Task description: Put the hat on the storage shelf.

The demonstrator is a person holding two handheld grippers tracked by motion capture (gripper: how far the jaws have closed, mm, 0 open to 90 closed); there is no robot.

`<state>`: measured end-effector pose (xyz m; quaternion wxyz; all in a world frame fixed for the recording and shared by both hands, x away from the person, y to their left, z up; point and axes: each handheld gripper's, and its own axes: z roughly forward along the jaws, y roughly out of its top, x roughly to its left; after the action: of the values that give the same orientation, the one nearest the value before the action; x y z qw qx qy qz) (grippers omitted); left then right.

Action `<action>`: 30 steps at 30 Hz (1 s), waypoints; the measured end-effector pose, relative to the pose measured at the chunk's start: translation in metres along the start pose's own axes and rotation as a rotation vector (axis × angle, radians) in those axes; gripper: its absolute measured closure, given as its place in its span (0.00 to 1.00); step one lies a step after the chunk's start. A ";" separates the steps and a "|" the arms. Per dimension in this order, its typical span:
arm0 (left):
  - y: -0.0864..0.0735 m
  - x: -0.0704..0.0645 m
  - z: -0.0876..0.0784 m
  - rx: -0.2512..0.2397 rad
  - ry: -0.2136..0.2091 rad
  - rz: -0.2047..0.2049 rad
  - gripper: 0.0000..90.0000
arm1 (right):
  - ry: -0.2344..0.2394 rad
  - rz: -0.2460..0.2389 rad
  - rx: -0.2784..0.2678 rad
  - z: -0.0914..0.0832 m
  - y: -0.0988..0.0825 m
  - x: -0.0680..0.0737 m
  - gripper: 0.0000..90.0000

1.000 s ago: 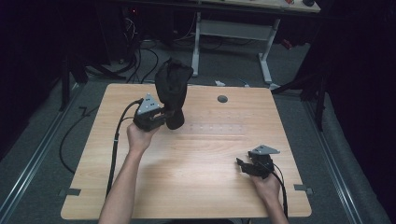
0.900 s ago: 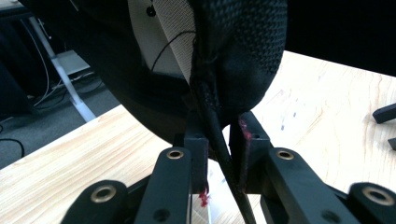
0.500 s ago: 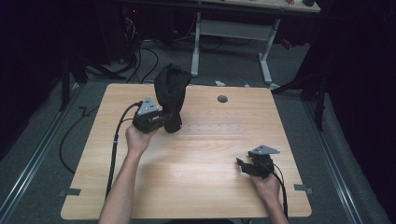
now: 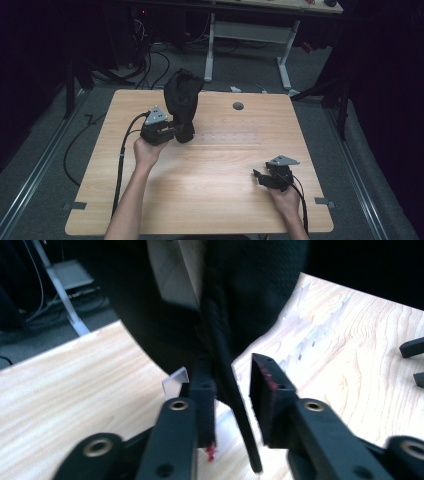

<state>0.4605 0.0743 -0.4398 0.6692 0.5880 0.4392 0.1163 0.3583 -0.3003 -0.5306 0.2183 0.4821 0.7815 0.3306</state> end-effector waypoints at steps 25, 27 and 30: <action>0.008 0.004 -0.020 0.001 0.077 -0.118 0.38 | -0.001 0.000 0.000 0.000 0.000 0.000 0.42; 0.009 0.004 -0.022 0.008 0.084 -0.120 0.37 | -0.001 0.000 0.000 0.000 0.000 0.000 0.42; 0.011 0.003 -0.026 0.005 0.082 -0.121 0.37 | -0.001 0.000 0.000 0.000 0.000 0.000 0.42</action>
<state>0.4475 0.0966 -0.4293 0.6550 0.5569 0.5011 0.0985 0.3583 -0.3003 -0.5307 0.2186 0.4823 0.7813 0.3304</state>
